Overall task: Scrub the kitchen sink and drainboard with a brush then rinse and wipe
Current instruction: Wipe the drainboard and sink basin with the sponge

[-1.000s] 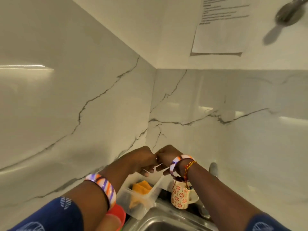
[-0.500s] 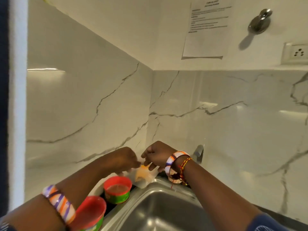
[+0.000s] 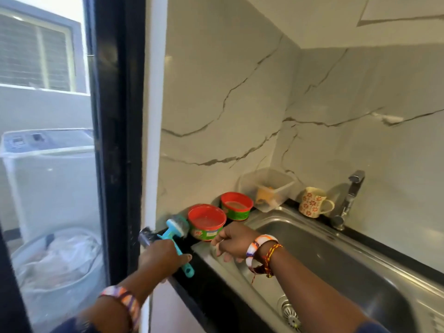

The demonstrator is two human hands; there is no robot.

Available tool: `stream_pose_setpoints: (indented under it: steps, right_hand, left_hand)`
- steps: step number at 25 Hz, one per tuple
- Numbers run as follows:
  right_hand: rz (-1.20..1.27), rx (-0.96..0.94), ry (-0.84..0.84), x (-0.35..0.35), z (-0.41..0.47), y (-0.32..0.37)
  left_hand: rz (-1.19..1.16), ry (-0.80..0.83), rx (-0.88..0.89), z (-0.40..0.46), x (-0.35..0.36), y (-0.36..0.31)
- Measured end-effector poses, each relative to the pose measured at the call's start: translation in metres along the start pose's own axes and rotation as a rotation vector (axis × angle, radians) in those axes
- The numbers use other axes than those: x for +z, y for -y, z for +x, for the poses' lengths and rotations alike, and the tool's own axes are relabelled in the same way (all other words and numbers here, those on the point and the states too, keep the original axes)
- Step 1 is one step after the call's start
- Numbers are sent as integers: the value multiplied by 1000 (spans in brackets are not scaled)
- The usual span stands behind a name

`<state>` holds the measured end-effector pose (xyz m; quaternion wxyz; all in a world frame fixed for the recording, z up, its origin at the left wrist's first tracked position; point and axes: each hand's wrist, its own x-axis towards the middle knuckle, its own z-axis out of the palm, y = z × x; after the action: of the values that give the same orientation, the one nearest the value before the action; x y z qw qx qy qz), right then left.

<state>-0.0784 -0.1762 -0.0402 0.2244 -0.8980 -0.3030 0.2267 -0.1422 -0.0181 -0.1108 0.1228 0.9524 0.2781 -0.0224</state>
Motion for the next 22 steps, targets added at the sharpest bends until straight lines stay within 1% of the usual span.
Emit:
stream_pose_setpoints:
  steps: [4, 5, 7, 9, 10, 12, 13, 15, 16, 18, 20, 22]
  right_hand:
    - [-35, -4, 20, 12, -6, -7]
    - [-29, -3, 10, 11, -10, -12]
    - [12, 18, -7, 6, -19, -25]
    - [86, 54, -35, 2, -29, -40]
    - [124, 74, -47, 1, -34, -49]
    - [173, 103, -70, -1, -41, -64]
    - [188, 112, -86, -1, -45, -69]
    - [222, 115, -112, -2, -50, -78]
    - [236, 114, -124, -3, -53, -80]
    - [253, 114, -133, -4, -60, -83]
    - [264, 105, -155, -7, -69, -92]
    - [272, 99, -201, -12, -81, -102]
  left_hand:
    - [-232, 19, -127, 2, 7, -1]
    - [-338, 29, -167, 2, 5, 3]
    - [-626, 37, -230, 1, 5, 11]
    - [-832, -9, -214, -4, 3, 15]
    - [-863, -51, -184, -8, 0, 15]
    - [-774, -196, -105, -15, -8, 10]
    - [-678, -276, -64, -16, -14, 4]
    - [-473, -382, 31, -10, -26, -12]
    - [-379, -396, 77, -4, -30, -22]
    - [-212, -376, 129, 11, -32, -41]
    - [-61, -331, 118, 19, -27, -57]
    - [10, -314, 106, 21, -19, -64]
